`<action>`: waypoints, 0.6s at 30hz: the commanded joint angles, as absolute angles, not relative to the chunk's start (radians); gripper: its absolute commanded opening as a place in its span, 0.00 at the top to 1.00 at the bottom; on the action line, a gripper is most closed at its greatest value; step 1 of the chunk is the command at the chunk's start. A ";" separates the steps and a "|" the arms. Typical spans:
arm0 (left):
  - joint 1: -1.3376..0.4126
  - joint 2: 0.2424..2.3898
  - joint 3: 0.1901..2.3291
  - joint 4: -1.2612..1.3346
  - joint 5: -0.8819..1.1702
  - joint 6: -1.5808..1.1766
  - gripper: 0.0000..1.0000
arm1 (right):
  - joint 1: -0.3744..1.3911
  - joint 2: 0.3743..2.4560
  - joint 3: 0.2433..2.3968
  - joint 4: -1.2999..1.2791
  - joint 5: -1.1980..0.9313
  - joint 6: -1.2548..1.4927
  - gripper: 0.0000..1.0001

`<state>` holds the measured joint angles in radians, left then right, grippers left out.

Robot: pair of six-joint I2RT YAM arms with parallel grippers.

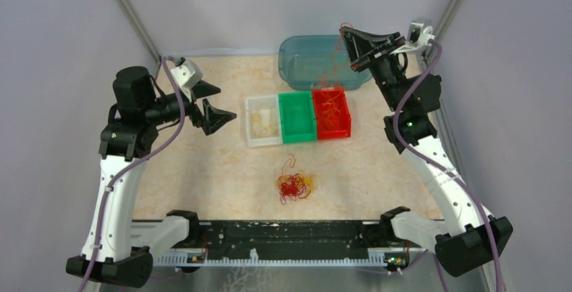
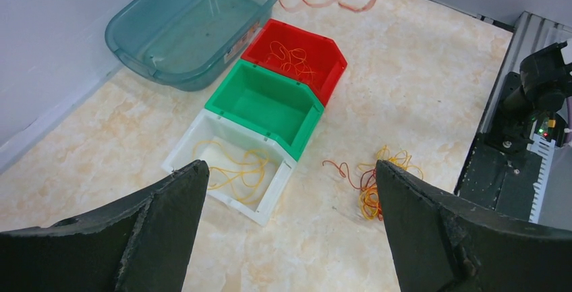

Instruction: Untangle the cables

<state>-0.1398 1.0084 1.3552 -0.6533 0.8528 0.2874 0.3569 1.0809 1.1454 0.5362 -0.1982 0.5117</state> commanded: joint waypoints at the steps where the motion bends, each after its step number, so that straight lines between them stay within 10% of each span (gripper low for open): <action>1: -0.142 0.983 1.356 -0.675 0.849 0.320 0.01 | 0.347 1.066 1.111 0.481 -0.172 0.423 1.00; 18: -0.142 0.946 1.334 -0.705 0.850 0.382 0.01 | 0.345 1.044 1.005 0.449 -0.066 0.298 1.00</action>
